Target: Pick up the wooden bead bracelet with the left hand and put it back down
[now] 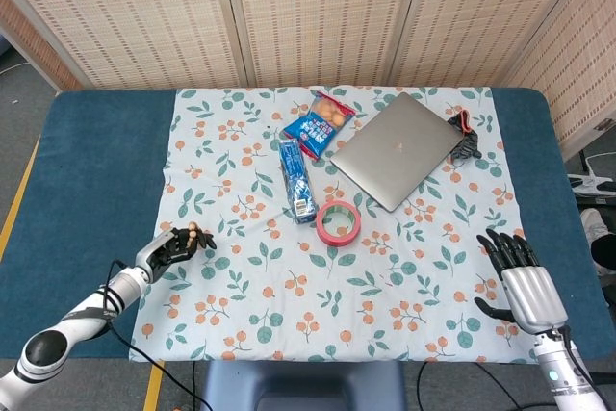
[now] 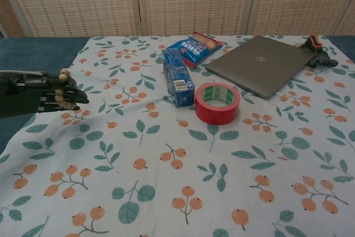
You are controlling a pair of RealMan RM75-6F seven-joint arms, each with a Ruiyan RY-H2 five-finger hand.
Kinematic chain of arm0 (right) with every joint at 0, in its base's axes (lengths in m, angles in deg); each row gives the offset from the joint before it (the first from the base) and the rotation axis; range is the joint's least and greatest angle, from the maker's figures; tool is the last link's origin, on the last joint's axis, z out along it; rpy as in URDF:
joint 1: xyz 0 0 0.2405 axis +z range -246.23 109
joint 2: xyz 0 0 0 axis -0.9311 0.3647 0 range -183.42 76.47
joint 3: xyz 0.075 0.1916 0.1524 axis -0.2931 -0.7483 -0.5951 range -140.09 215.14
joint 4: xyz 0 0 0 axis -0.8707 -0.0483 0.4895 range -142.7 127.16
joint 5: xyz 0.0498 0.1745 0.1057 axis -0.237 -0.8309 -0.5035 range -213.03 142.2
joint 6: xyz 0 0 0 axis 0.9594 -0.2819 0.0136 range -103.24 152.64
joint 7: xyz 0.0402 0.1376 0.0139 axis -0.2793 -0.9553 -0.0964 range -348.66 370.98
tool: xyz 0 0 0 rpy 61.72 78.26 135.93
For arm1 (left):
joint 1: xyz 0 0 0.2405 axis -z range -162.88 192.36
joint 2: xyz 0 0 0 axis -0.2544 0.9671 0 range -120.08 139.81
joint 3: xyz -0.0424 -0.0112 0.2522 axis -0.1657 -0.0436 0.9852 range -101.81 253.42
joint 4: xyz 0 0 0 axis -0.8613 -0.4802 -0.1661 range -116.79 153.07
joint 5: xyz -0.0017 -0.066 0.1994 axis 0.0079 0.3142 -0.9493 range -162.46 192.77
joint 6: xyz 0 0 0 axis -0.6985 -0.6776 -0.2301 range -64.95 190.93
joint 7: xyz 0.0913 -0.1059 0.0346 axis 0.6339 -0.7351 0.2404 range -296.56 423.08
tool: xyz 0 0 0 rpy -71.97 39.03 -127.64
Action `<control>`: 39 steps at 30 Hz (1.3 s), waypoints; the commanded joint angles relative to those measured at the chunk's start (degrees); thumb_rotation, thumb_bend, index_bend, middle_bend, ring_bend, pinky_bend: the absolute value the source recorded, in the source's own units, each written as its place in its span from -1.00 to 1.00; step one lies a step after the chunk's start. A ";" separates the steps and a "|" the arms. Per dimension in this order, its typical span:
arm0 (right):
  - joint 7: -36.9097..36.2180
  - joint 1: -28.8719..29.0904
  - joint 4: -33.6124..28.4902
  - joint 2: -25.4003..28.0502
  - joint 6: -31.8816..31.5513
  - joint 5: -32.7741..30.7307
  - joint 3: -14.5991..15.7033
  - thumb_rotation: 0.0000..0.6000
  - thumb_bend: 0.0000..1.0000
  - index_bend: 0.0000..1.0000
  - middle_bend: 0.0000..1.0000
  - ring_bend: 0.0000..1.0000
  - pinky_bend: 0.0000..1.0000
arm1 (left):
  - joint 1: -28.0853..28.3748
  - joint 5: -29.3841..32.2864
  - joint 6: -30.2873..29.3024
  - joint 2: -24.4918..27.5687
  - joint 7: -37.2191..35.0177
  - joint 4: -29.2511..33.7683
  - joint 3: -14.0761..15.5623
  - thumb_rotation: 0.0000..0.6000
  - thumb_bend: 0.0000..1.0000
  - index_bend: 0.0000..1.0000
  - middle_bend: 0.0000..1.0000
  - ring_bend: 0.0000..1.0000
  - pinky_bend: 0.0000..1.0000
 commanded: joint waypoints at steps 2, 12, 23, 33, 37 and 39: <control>0.01 -0.02 -0.03 -0.01 -0.06 0.09 0.02 0.86 -0.75 -1.00 -1.00 -1.00 -1.00 | -2.47 -12.89 -10.38 -3.85 11.27 1.56 1.61 1.00 1.00 0.12 -0.15 -0.79 -0.97; -0.34 -0.01 -0.19 0.17 0.02 0.30 0.14 0.86 -0.74 -1.00 -1.00 -1.00 -1.00 | 1.03 -31.62 -25.22 -6.30 11.18 -4.93 12.50 1.00 1.00 0.02 -0.16 -0.80 -0.97; -0.59 0.07 -0.07 0.22 0.11 0.37 0.10 0.85 -0.71 -1.00 -1.00 -1.00 -1.00 | 7.70 -40.46 -38.97 -6.26 6.45 -13.97 26.35 1.00 0.41 -0.46 -0.34 -0.83 -0.97; -0.81 -0.04 -0.17 0.47 -0.12 0.47 0.11 0.86 -0.71 -1.00 -1.00 -1.00 -1.00 | 10.55 -39.28 -47.47 -5.24 4.94 -14.80 32.56 1.00 -0.05 -0.65 -0.49 -0.89 -0.93; -0.48 -0.10 -0.24 0.44 -0.20 0.54 0.16 0.86 -0.71 -1.00 -1.00 -1.00 -1.00 | 10.70 -40.55 -52.48 -4.53 9.83 -14.82 34.80 1.00 -0.06 -0.57 -0.46 -0.86 -0.91; -0.36 -0.12 -0.36 0.43 -0.24 0.69 0.24 0.86 -0.71 -1.00 -1.00 -1.00 -1.00 | 10.59 -40.80 -54.55 -4.05 12.75 -14.21 35.99 1.00 -0.07 -0.48 -0.38 -0.80 -0.89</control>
